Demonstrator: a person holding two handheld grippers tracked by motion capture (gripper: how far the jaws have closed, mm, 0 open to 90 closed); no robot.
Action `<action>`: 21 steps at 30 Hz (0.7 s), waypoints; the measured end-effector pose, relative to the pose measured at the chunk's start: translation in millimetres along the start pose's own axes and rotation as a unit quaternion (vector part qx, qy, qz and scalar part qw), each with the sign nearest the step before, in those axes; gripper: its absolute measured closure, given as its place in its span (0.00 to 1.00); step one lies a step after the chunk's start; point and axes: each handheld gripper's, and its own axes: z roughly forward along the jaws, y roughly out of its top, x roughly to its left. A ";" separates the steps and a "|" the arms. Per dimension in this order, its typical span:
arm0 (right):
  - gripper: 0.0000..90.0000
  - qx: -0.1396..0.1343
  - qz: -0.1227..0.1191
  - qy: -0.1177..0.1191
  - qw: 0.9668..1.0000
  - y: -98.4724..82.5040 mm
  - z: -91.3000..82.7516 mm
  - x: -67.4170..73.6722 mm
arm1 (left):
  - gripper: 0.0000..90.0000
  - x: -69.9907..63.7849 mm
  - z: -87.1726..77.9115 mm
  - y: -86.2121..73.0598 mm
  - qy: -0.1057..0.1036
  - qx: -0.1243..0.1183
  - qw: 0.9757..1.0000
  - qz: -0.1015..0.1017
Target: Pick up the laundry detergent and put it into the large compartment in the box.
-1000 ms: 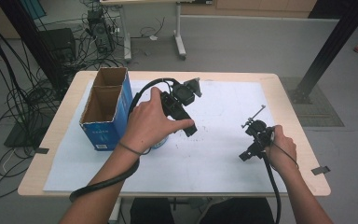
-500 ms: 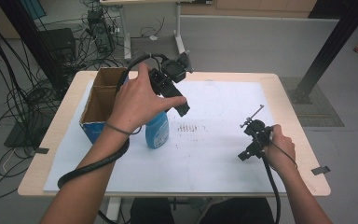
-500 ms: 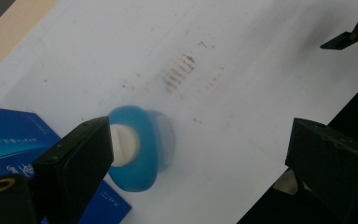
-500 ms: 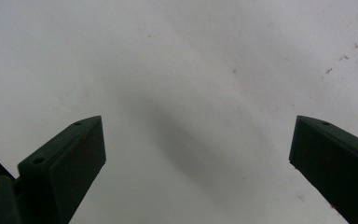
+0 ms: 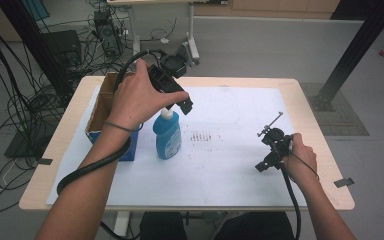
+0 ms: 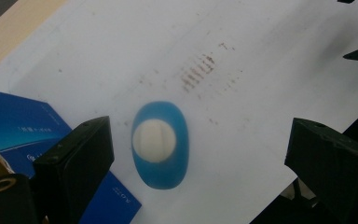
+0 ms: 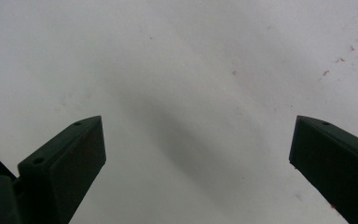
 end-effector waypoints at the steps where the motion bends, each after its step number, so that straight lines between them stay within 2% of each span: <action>1: 0.04 0.000 0.001 0.000 1.000 0.0 0.1 0.1 | 0.09 2.1 1.0 -0.5 -0.002 0.000 1.000 -0.002; 9: 0.04 0.001 0.001 0.000 1.000 0.9 -0.1 1.5 | 0.09 15.3 10.9 -4.1 -0.005 0.003 1.000 -0.021; 21: 0.04 -0.002 0.001 -0.002 1.000 0.6 -0.6 1.4 | 0.09 22.8 26.9 -7.9 -0.016 0.014 1.000 -0.018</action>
